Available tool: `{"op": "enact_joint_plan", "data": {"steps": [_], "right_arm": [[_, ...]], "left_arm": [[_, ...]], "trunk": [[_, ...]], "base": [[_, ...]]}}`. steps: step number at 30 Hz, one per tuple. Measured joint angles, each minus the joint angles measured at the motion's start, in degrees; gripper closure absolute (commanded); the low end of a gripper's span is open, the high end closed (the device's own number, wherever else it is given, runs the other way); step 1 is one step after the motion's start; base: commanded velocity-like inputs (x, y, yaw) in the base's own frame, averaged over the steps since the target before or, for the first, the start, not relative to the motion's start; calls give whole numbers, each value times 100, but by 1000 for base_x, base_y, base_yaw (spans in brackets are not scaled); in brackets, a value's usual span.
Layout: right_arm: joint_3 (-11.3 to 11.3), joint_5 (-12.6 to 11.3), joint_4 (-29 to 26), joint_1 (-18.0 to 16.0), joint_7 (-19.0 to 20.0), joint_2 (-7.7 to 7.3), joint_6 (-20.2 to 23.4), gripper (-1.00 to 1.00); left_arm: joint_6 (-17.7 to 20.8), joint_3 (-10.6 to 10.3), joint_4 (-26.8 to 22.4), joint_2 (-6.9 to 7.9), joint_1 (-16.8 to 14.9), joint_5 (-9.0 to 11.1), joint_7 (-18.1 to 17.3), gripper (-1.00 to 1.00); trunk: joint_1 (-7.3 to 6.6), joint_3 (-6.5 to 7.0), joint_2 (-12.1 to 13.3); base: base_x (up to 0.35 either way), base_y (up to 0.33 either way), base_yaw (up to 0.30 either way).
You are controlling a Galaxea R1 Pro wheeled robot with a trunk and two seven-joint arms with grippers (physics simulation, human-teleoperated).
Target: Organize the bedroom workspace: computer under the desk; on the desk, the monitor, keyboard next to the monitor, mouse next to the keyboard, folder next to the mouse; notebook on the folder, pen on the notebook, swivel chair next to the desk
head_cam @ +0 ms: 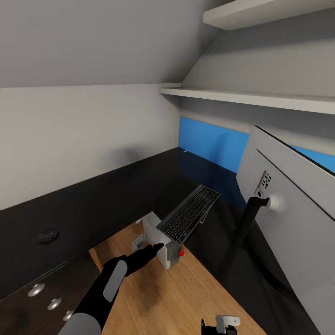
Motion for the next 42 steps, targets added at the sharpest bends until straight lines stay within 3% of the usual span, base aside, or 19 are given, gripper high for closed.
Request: {"op": "enact_joint_plan", "data": {"steps": [42], "right_arm": [[0, 11, 0, 0, 1, 1, 0, -100]], "left_arm": [[0, 4, 1, 9, -3, -10, 0, -100]], "trunk": [[-1, 0, 0]], "base": [[11, 0, 0]]}}
